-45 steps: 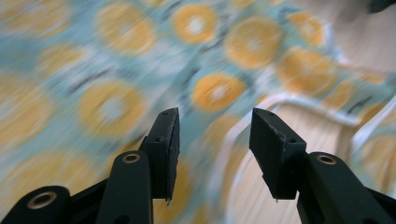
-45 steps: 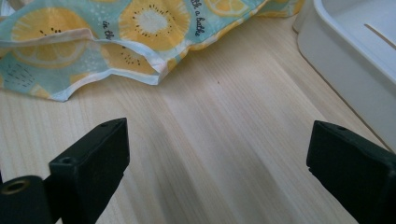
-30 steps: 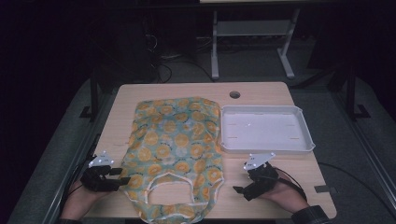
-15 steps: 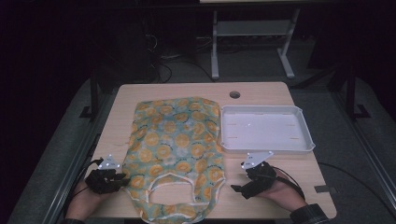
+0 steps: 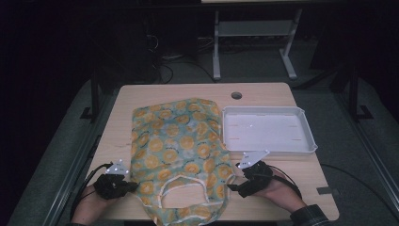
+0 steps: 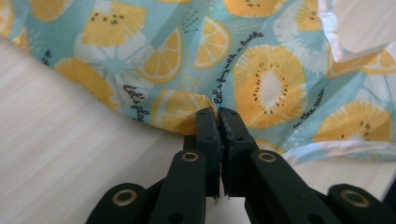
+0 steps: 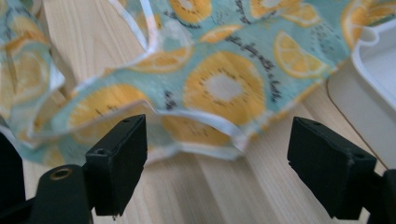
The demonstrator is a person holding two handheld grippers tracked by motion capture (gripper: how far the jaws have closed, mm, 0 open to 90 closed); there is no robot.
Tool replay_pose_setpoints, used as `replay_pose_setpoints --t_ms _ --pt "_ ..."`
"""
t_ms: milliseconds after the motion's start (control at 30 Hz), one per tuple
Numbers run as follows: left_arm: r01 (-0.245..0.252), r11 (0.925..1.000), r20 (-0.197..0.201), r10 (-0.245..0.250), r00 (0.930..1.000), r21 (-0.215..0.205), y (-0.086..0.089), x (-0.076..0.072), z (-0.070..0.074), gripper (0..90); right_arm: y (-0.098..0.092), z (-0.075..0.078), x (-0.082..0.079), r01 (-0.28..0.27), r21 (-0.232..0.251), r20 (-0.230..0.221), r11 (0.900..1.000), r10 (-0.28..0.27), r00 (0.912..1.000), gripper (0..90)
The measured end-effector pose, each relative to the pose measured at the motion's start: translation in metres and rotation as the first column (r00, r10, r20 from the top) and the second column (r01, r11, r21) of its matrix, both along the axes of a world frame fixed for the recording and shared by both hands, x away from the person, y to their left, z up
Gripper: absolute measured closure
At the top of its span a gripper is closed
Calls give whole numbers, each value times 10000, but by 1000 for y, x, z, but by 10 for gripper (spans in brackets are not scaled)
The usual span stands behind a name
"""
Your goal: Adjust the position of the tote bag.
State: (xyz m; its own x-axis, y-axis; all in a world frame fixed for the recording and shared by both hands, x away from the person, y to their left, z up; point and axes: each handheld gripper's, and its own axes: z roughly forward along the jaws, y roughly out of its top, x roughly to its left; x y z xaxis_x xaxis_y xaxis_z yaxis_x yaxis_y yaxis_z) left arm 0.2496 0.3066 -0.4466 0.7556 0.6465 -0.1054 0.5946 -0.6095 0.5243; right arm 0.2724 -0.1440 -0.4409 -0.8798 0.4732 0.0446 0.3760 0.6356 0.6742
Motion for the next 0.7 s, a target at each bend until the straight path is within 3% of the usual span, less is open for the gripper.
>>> replay_pose_setpoints --t_ms 100,133,200,267,300,333,500,700 --pt "-35 9999 238 32 9997 148 -1 -5 5 690 3 3 3 -366 -104 93 9993 367 9993 188" --pt "-38 9998 371 30 9993 217 1 -7 9 690 3 3 3 -366 -104 93 9993 367 9993 188" --pt "-280 9996 746 284 9968 -59 2 -12 15 622 5 6 5 -621 -45 257 9981 622 9977 185" --pt "-312 9991 863 335 9957 -273 1 -15 19 532 10 9 7 -1000 126 325 9949 995 9945 180" --pt "-250 9988 868 285 9958 -410 -1 -16 20 532 10 9 7 -1000 126 325 9949 995 9945 180" --pt "-98 9987 876 141 9961 -498 -3 -18 20 509 12 10 7 -1056 160 193 9943 1053 9943 173" --pt "562 9952 782 -500 9957 -804 -24 -23 19 392 21 12 8 -1698 19 376 9855 1696 9848 165" --pt "1211 9909 620 -1175 9911 -583 -46 -25 13 278 32 10 9 -2053 -182 359 9785 2058 9779 150"
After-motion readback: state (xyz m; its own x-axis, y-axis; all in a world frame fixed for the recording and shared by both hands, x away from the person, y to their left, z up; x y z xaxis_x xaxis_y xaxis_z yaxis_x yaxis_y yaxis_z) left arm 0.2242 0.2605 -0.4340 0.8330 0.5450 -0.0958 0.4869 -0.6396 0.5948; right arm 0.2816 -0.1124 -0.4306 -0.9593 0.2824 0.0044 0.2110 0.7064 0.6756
